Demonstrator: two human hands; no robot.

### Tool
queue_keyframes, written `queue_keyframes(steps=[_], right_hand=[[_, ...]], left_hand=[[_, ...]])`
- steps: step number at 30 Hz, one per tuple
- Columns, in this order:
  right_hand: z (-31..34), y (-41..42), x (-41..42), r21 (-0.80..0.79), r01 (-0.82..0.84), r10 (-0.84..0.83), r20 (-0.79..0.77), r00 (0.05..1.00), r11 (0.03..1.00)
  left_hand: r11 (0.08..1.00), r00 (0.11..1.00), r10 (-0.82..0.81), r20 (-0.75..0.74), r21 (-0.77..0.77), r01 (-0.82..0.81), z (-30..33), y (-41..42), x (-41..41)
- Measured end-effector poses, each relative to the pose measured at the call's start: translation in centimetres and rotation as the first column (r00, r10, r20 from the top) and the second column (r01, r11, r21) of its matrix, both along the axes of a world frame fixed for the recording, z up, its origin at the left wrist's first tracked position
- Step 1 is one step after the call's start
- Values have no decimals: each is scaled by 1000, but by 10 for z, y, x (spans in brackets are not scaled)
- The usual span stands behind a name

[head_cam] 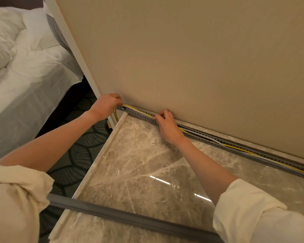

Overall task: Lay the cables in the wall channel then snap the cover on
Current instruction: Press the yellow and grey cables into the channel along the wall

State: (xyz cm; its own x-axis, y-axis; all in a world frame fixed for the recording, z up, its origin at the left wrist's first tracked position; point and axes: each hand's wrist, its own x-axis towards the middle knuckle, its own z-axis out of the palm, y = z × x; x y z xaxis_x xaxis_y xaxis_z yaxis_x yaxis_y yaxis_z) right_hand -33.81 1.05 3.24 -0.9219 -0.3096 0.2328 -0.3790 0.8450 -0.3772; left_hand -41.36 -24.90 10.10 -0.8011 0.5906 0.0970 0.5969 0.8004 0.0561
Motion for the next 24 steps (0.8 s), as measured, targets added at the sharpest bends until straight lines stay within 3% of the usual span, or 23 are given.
queue_keyframes(steps=[10,16,24], right_hand=[[1,1,-1,-7,-8,8,7,1000,1000],[1,0,-2,-23,-8,9,19,1000,1000],[1,1,-2,-41,-5,7,52,999,999]], left_hand=[[997,999,20,41,-80,-17,1,4,-8],[987,984,162,69,-6,-162,7,12,-8],[978,976,209,59,-2,-209,3,20,-2]])
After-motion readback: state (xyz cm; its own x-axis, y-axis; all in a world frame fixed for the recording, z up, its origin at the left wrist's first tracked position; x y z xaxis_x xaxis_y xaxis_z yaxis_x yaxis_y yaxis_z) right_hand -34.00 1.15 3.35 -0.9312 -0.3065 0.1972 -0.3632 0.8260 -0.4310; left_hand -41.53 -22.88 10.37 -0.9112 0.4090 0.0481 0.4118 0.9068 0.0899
